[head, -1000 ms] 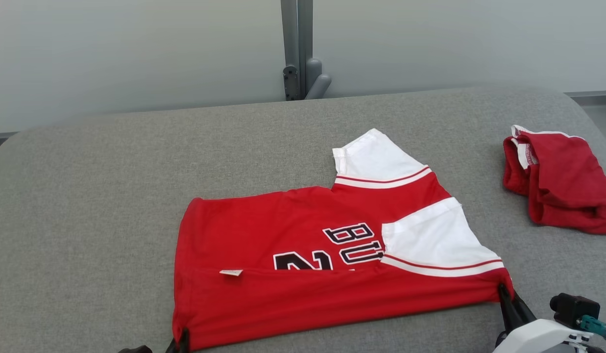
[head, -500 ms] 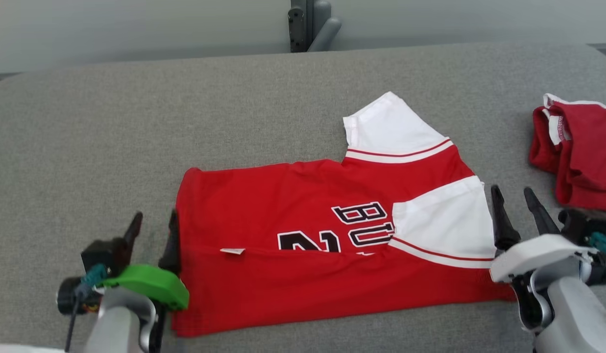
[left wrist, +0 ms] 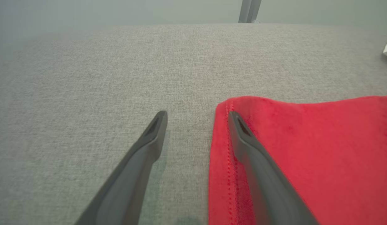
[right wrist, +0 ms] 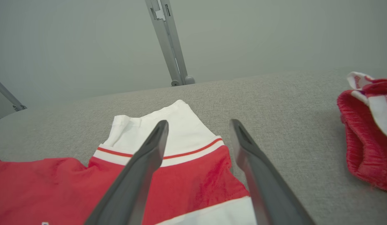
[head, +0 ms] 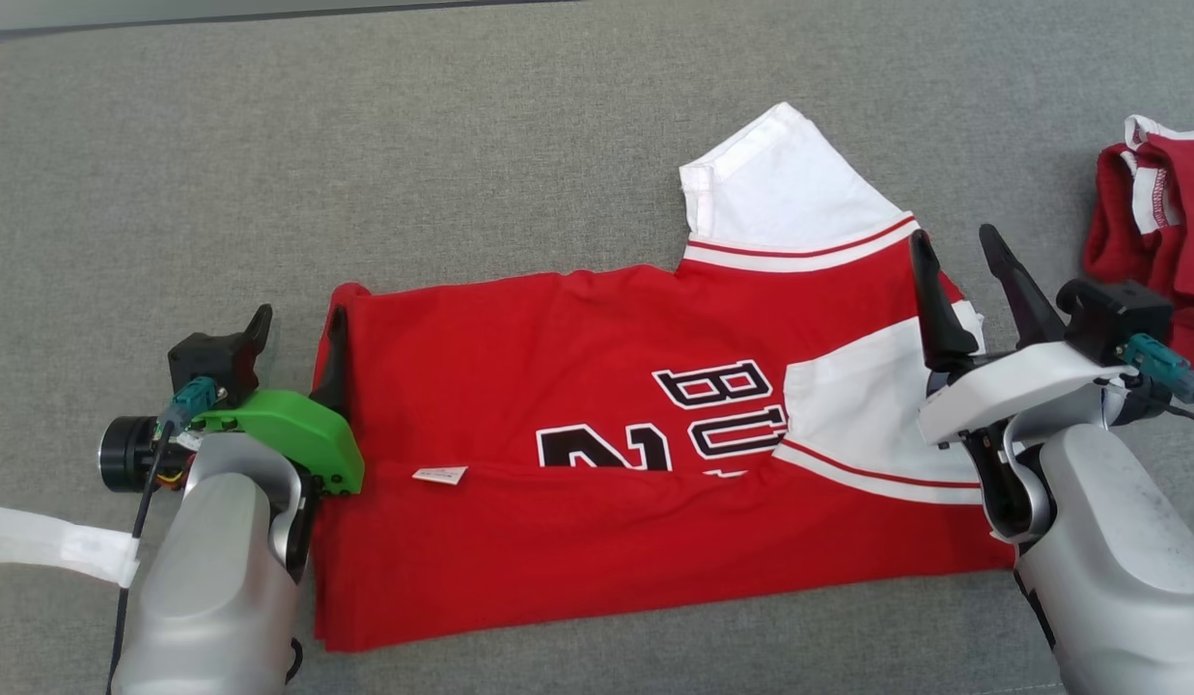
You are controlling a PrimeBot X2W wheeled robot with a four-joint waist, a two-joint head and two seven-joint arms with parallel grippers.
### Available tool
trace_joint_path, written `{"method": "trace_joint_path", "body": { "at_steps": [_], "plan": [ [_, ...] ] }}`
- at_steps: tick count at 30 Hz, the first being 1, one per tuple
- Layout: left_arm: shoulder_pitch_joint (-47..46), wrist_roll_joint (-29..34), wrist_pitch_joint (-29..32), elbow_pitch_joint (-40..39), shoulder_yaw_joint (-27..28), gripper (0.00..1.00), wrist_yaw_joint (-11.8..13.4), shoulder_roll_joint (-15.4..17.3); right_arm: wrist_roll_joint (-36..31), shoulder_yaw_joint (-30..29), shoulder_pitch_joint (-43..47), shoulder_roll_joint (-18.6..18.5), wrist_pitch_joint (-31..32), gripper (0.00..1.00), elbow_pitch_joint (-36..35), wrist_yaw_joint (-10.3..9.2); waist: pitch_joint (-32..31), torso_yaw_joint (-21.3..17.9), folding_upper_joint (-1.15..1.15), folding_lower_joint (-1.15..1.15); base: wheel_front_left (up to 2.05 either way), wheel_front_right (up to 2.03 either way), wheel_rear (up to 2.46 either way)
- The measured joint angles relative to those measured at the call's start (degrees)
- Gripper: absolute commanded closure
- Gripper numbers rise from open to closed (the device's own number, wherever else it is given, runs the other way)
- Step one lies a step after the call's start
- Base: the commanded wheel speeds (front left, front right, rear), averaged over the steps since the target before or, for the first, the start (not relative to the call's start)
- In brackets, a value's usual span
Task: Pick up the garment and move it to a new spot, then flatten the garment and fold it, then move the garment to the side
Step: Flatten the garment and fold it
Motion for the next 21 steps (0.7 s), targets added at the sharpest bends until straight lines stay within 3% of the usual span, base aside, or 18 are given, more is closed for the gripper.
{"method": "trace_joint_path", "body": {
  "at_steps": [10,11,13,15,17,21],
  "plan": [
    [-4.04,0.18,-0.02,5.54,-3.0,0.02,-0.16,-1.03,0.01,2.99,-5.31,-0.84,0.01,0.0,1.57,-0.01,1.84,-0.68,0.0,0.0,0.0,0.0,0.0],
    [-4.55,0.25,-0.05,6.08,-3.37,0.09,-0.16,-1.1,0.02,3.52,-6.16,-1.04,0.0,0.0,2.01,-0.01,2.04,-0.7,0.0,0.0,0.0,0.0,0.0],
    [-5.28,0.22,-0.07,6.82,-4.58,0.52,-0.18,-1.3,0.01,4.69,-8.1,-1.78,0.01,0.0,3.44,-0.01,2.37,-0.59,0.0,0.0,0.0,0.0,0.0],
    [-6.12,-0.3,-0.09,7.72,-6.86,0.71,-0.18,-1.69,0.03,5.87,-10.36,-2.53,0.01,0.0,5.35,-0.01,2.59,-0.23,0.0,0.0,0.0,0.0,0.0],
    [-6.8,-1.35,-0.13,8.4,-9.21,1.0,-0.18,-2.11,0.09,6.88,-12.94,-3.38,0.01,0.0,7.14,-0.01,2.77,0.29,0.0,0.0,0.0,0.0,0.0],
    [-7.58,-3.67,-0.08,8.21,-11.32,1.0,-0.18,-2.53,0.46,8.62,-17.45,-4.21,0.64,0.0,10.74,-0.01,3.04,1.63,0.0,0.0,0.0,0.0,0.0]
  ]
}}
